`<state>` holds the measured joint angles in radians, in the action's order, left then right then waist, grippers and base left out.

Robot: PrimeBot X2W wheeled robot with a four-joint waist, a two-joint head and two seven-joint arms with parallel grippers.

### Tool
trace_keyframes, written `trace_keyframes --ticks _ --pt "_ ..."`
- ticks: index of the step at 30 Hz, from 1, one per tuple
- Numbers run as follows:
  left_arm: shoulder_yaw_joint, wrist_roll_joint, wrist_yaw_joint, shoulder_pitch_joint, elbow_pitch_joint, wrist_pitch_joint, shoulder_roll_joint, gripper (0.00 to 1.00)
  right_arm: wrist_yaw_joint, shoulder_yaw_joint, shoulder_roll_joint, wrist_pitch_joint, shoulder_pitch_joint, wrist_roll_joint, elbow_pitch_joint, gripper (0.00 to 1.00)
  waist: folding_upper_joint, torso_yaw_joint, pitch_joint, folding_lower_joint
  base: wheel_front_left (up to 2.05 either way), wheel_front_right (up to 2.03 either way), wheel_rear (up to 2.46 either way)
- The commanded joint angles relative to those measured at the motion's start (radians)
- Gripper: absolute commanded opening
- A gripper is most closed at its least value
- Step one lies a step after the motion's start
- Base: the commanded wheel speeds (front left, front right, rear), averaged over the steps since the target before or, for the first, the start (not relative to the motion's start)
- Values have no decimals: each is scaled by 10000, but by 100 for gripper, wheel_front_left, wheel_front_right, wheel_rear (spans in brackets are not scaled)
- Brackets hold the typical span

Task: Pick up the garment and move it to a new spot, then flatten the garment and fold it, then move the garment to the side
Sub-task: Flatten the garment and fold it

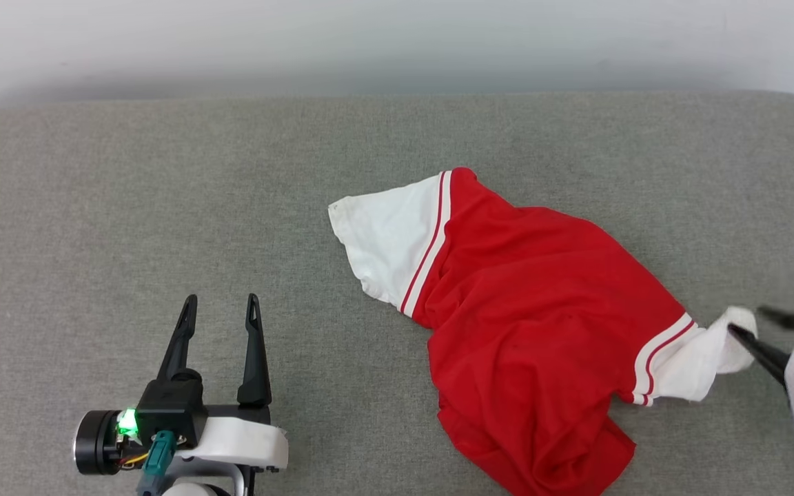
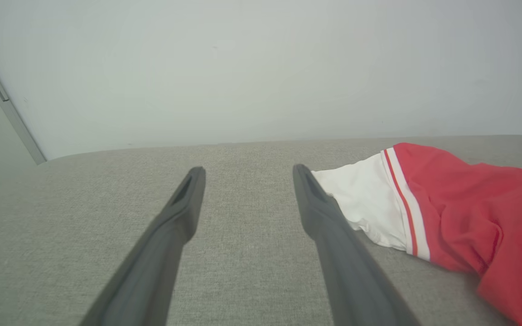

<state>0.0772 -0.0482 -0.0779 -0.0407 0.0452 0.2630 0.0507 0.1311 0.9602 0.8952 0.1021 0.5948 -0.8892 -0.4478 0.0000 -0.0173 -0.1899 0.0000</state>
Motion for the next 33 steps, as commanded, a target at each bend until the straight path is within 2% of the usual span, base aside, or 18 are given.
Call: trace_keyframes --ticks 1,6,10,15,20,23,26,29,33 --pt "-41 39 8 144 10 27 -7 100 -7 -229 4 -182 -201 129 -2 100 0 31 130 0 0 0 0" --pt "-148 122 26 307 -12 26 -6 100 -7 -2152 -137 -1257 -575 1181 240 100 0 163 395 0 0 0 0" --pt "-227 217 121 244 40 26 56 100 -5 -4324 -947 -2354 -1107 2563 527 100 0 231 570 0 0 0 0" --pt "-390 242 312 -181 195 26 305 100 -7 -7411 -3115 -3312 -2316 4939 1637 100 0 294 763 0 0 0 0" --pt "-509 254 636 -964 578 26 710 100 -7 -9428 -5652 -3536 -3834 6846 3530 100 0 350 838 0 0 0 0" --pt "-418 355 921 -1602 1127 25 1041 100 -7 -9858 -6789 -3603 -4639 7370 4407 100 0 385 823 0 0 0 0" --pt "-403 347 1160 -2459 1809 26 1347 100 -7 -9759 -7513 -3635 -5223 7705 4881 100 0 523 730 0 0 0 0" --pt "-189 507 1449 -3426 2442 -174 1713 100 -7 -9535 -7901 -3647 -5632 7849 5149 100 0 680 560 0 0 0 0" --pt "347 585 1862 -4896 3194 -1057 2251 100 -7 -9409 -8196 -3672 -5906 7754 5275 100 0 870 278 0 0 0 0"
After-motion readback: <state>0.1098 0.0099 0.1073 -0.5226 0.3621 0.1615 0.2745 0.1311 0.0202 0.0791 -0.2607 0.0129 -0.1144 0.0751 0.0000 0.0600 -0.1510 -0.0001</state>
